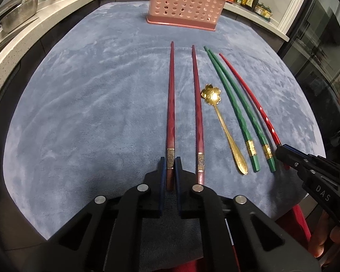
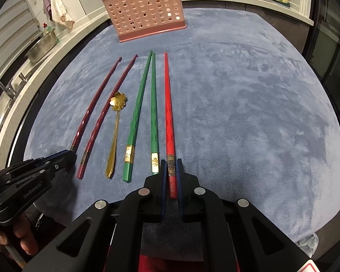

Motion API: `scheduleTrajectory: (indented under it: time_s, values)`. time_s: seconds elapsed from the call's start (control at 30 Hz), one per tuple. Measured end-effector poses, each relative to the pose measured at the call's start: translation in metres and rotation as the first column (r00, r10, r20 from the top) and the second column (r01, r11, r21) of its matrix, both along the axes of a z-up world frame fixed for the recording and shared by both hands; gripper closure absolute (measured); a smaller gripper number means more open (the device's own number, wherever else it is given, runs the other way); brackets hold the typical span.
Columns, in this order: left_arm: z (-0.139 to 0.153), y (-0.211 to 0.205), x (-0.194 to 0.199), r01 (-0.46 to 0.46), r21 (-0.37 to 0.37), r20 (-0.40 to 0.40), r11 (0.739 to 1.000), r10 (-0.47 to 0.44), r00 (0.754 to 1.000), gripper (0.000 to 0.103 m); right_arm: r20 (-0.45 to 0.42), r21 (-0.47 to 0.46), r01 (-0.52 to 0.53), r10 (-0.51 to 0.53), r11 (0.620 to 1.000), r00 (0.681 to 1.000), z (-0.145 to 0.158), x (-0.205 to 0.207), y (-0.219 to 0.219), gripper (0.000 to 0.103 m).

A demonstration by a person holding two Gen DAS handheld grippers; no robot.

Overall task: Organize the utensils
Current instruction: 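Grasp a dark red chopstick with the left tool while the right tool grasps a bright red chopstick, then lift both chopsticks and lower them into the pink holder with both tools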

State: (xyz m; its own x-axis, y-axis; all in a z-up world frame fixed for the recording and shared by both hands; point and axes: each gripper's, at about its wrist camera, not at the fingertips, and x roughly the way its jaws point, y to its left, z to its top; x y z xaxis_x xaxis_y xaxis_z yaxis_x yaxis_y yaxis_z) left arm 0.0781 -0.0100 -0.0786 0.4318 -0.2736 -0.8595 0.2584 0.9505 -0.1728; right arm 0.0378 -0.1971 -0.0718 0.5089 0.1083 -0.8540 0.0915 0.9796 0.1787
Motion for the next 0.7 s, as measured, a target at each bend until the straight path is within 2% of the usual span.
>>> scheduleTrajectory:
  time_s: [0.37,0.7]
  values:
    - [0.035,0.004,0.000,-0.021,-0.022,0.078,1.000,0.023,0.997,0.096,0.085,0.016,0.026,-0.027,1.000,0.996,0.035,0.001,-0.007,0.094]
    - [0.084,0.006,0.016,-0.037,-0.049,0.172,0.998,0.045,0.984,0.096,0.207,0.017,0.046,-0.048,0.999,0.977,0.088,0.016,-0.023,0.095]
